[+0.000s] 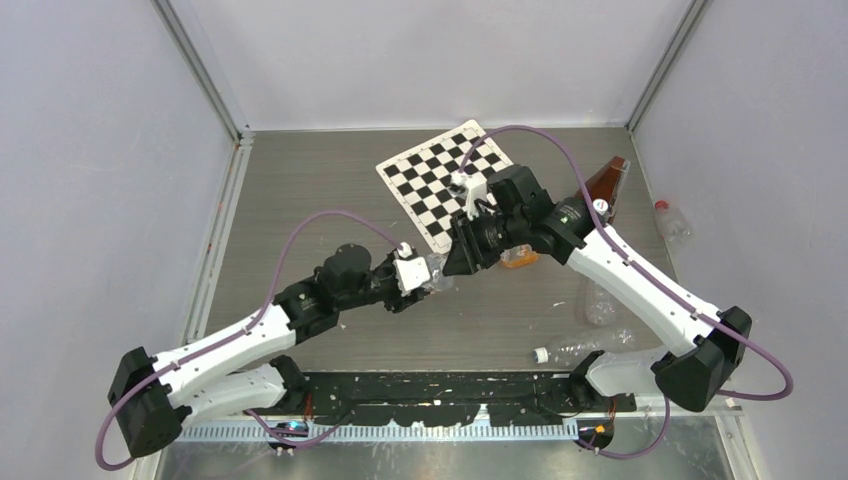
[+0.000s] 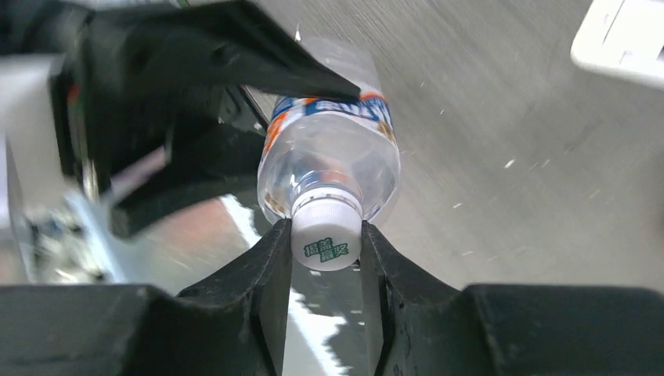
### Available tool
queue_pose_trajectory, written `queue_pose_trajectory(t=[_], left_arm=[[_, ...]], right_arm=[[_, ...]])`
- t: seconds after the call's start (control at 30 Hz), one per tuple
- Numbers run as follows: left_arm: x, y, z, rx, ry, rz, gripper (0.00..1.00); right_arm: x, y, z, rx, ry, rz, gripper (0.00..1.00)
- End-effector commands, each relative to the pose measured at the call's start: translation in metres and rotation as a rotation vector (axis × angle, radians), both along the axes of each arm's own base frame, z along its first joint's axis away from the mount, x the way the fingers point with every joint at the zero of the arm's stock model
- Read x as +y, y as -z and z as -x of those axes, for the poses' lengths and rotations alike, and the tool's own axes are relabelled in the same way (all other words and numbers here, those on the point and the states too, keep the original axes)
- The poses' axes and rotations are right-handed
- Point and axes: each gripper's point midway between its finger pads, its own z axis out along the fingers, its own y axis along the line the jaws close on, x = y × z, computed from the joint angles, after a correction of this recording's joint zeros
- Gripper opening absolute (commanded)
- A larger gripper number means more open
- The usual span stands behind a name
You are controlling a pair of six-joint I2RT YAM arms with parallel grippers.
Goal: Screw on the bottle caps
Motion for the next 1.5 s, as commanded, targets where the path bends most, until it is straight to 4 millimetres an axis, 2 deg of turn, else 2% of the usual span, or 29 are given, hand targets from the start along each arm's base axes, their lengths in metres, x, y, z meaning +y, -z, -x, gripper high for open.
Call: queue_pose_trajectory(t=[0.0, 0.1, 0.13, 0.2, 0.27, 0.33, 0.37, 0.4, 0.5, 0.63, 0.77, 0.83, 1.0, 1.2, 1.33, 1.4, 1.47], left_arm=[[-0.011, -0.067, -0.024, -0.423, -0.133, 0.097, 0.0], [-0.013, -0.065, -0.023, -0.499, -0.175, 0.083, 0.0], [-0.011, -0.063, -0.024, -0.486, -0.188, 0.085, 0.0], [-0.007, -0.057, -0.024, -0.448, -0.211, 0.088, 0.0], [-0.001, -0.046, -0.023, -0.39, -0.224, 0.072, 0.0], [0.006, -0.034, -0.022, -0.313, -0.226, 0.058, 0.0], [0.01, -0.029, -0.021, -0.266, -0.216, 0.056, 0.0], [0.013, -0.024, -0.019, -0.211, -0.21, 0.059, 0.0], [0.018, -0.017, -0.011, -0.081, -0.139, 0.065, 0.0], [0.02, -0.014, 0.001, 0.062, -0.033, 0.06, 0.0], [0.012, -0.02, 0.017, 0.138, 0.094, 0.073, 0.0], [0.007, -0.023, 0.024, 0.162, 0.147, 0.082, 0.0], [-0.003, -0.029, 0.037, 0.2, 0.256, 0.098, 0.0], [-0.007, -0.033, 0.04, 0.209, 0.302, 0.104, 0.0], [-0.008, -0.033, 0.04, 0.211, 0.308, 0.104, 0.0], [-0.009, -0.033, 0.041, 0.214, 0.312, 0.105, 0.0], [-0.009, -0.033, 0.041, 0.218, 0.315, 0.103, 0.0]], right_arm=[[0.018, 0.004, -0.038, 0.438, 0.592, -0.156, 0.01], [0.023, -0.003, -0.046, 0.5, 0.671, -0.245, 0.02], [0.026, -0.012, -0.048, 0.486, 0.667, -0.284, 0.04], [0.025, -0.027, -0.05, 0.403, 0.612, -0.308, 0.24], [0.022, -0.045, -0.045, 0.282, 0.503, -0.305, 0.56], [0.014, -0.056, -0.039, 0.143, 0.393, -0.274, 0.69], [0.007, -0.053, -0.036, 0.055, 0.323, -0.226, 0.71], [0.002, -0.061, -0.031, 0.0, 0.276, -0.223, 0.74], [-0.015, -0.057, -0.02, -0.213, 0.072, -0.131, 0.76], [-0.026, -0.053, 0.001, -0.45, -0.201, -0.11, 0.76], [-0.025, -0.047, 0.012, -0.663, -0.403, -0.148, 0.75], [-0.021, -0.047, 0.019, -0.713, -0.489, -0.182, 0.75], [-0.016, -0.042, 0.03, -0.721, -0.622, -0.201, 0.7], [-0.011, -0.043, 0.031, -0.713, -0.66, -0.218, 0.62], [-0.008, -0.044, 0.033, -0.688, -0.675, -0.243, 0.52], [-0.006, -0.043, 0.034, -0.671, -0.679, -0.252, 0.44], [-0.005, -0.043, 0.035, -0.658, -0.682, -0.261, 0.41]])
